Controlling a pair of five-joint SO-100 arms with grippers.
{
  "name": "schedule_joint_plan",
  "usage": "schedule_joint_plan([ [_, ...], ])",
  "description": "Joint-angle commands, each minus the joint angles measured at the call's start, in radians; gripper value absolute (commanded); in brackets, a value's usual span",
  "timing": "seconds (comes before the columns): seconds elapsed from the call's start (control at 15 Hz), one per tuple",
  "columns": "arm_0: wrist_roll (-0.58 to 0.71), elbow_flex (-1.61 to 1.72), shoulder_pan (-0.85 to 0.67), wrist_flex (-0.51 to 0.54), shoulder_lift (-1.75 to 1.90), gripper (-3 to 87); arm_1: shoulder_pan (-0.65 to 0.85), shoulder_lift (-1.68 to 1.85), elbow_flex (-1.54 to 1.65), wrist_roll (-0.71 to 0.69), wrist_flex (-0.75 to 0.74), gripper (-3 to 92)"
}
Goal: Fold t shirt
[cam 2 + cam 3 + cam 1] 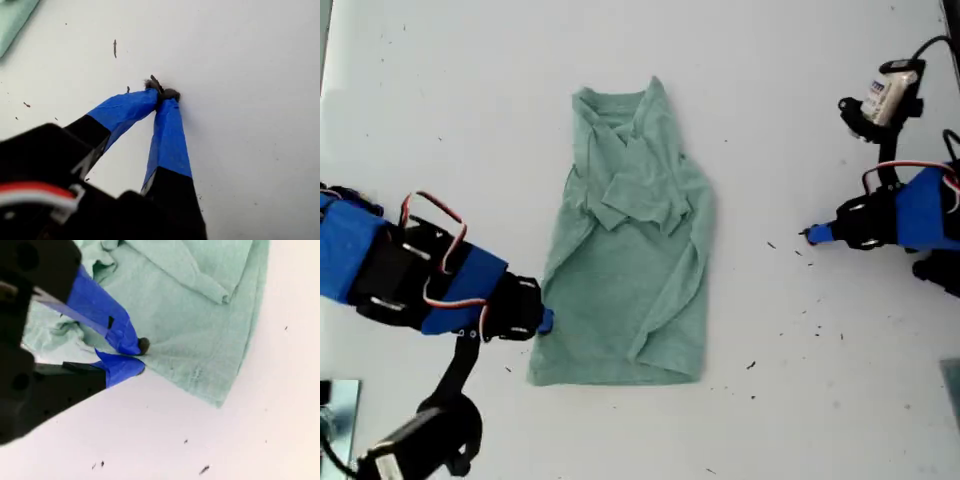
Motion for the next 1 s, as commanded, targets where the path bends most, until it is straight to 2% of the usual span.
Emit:
schedule_joint_plan([
  [0.0,0.097,-0.374,-0.049,0.003,-0.233,-0.3,-0.011,0.005,0.023,0.008,0.005,2.3],
  [0.13,0.176,-0.698,-0.078,-0.015,-0.454,-0.3,-0.008,0.005,0.023,0.006,0.003,2.3],
  [0.33,0.275,-0.687,-0.138,-0.170,-0.569,-0.2,-0.009,0.003,0.023,0.008,0.003,2.3],
  [0.47,0.310,-0.689,-0.141,-0.242,-0.667,23.2,-0.011,0.003,0.023,0.009,0.003,2.3],
  [0.53,0.322,-0.687,-0.147,-0.245,-0.678,25.8,-0.012,0.003,0.025,0.011,0.003,2.3],
  [0.67,0.348,-0.653,-0.137,-0.163,-0.528,26.1,-0.014,0.003,0.025,0.011,0.003,2.3],
  [0.8,0.344,-0.581,-0.133,0.012,-0.298,28.2,-0.014,0.003,0.025,0.014,0.003,2.3],
  [0.87,0.336,-0.486,-0.141,0.072,-0.192,25.6,-0.009,0.003,0.025,0.012,0.003,2.3],
  [0.93,0.308,-0.308,-0.146,0.063,-0.067,23.2,-0.008,0.003,0.025,0.011,0.003,2.3],
])
